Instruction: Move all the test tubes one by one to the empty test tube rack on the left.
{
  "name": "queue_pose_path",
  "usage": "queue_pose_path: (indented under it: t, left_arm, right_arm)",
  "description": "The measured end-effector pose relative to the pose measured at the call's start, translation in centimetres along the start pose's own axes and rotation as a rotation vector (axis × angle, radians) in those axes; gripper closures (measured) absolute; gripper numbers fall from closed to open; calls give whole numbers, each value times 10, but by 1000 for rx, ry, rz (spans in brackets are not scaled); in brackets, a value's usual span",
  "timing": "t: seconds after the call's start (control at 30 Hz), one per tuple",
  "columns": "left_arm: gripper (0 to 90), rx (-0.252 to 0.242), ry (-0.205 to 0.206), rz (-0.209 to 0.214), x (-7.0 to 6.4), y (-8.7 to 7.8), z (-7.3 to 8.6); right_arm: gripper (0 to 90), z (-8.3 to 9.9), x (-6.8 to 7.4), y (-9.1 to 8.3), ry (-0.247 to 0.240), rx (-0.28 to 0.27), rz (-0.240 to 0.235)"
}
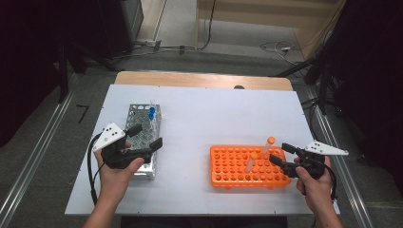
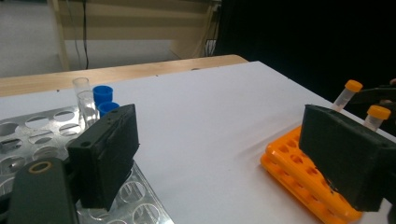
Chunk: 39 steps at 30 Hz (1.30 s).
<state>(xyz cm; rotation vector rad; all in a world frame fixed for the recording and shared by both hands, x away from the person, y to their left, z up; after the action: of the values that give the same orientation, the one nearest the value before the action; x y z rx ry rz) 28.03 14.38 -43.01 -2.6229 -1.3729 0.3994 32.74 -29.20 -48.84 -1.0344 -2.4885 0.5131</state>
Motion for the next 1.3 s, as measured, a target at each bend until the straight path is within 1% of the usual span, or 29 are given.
queue_pose_path:
  t: [0.2,0.27,0.37,0.43,0.57,0.67,0.73,0.83,0.87,1.0,1.13,1.23,1.3]
  left_arm:
    - [56,17,8,23,-11,-4,8]
    - [39,24,0,37,-13,-6,11]
    - [16,39,9,51,-17,-7,17]
    - [0,47,10,60,-20,-7,20]
    - [0,65,19,77,-26,-4,25]
    - [0,65,26,90,-30,-2,26]
    - [0,70,35,89,-31,-1,26]
    - [0,72,33,90,-32,0,27]
    - [0,72,32,88,-32,1,27]
    - [0,81,35,87,-32,1,28]
    - [0,81,41,81,-33,2,28]
    - [0,80,43,84,-34,2,28]
    - [0,81,46,88,-35,2,28]
  right_arm:
    - [284,1,3,11,-10,39,22]
    - [318,2,3,15,-10,51,31]
    - [378,3,0,21,2,67,54]
    - [417,4,-3,25,0,80,62]
    - [517,2,-5,29,-5,99,76]
    - [572,1,-3,32,-29,119,69]
    - [603,2,-3,34,-41,135,63]
    - [647,3,-2,35,-45,154,64]
    - [653,3,-2,36,-50,160,66]
    - [693,4,-2,38,-72,176,106]
    - [718,4,-2,38,-81,177,139]
    - [726,3,-2,37,-84,173,150]
    - [728,2,-2,36,-81,156,149]
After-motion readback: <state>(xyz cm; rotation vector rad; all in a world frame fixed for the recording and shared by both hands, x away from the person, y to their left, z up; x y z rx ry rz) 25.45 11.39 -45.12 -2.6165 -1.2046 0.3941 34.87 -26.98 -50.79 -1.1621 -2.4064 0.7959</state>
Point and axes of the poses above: each handheld gripper's, and its own axes: y roughly forward along the jaws, z roughly out of its underside, x roughly to its left, the point moved 7 cm from there along y, roughly forward along the jaws, and after that the axes turned 2 degrees about y, right-handed, at the moved point
